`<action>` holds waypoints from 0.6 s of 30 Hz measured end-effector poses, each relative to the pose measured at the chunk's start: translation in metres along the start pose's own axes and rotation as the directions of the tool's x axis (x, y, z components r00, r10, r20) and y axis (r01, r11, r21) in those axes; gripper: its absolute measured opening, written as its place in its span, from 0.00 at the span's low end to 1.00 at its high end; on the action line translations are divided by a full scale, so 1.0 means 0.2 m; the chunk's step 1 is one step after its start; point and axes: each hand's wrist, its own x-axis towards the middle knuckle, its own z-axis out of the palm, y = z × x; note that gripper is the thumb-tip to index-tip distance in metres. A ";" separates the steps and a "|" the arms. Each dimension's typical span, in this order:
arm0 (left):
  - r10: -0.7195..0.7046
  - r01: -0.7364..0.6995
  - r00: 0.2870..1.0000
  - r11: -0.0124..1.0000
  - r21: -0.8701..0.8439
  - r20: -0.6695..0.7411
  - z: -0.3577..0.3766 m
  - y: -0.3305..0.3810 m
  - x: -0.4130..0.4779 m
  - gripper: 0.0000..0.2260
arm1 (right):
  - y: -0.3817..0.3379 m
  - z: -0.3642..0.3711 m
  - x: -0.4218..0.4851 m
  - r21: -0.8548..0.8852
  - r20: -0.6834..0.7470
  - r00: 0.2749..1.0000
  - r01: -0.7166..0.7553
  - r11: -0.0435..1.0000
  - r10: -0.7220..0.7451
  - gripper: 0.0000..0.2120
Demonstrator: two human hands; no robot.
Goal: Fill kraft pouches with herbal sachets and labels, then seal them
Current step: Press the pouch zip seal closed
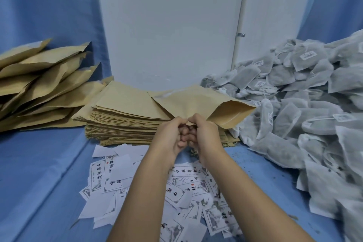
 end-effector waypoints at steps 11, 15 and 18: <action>-0.017 0.017 0.999 1.000 -0.009 0.043 -0.04 0.00 0.01 0.10 | -0.01 0.00 0.01 -0.026 0.010 1.000 -0.020 0.999 0.020 0.15; -0.029 0.030 0.999 0.996 -0.082 0.020 -0.06 0.01 0.02 0.11 | -0.01 -0.01 0.02 0.038 0.008 1.000 -0.008 0.999 0.007 0.17; -0.029 0.031 0.999 0.996 -0.083 0.022 -0.06 0.02 0.02 0.12 | -0.02 -0.03 0.02 0.053 -0.018 1.000 -0.023 0.998 0.024 0.17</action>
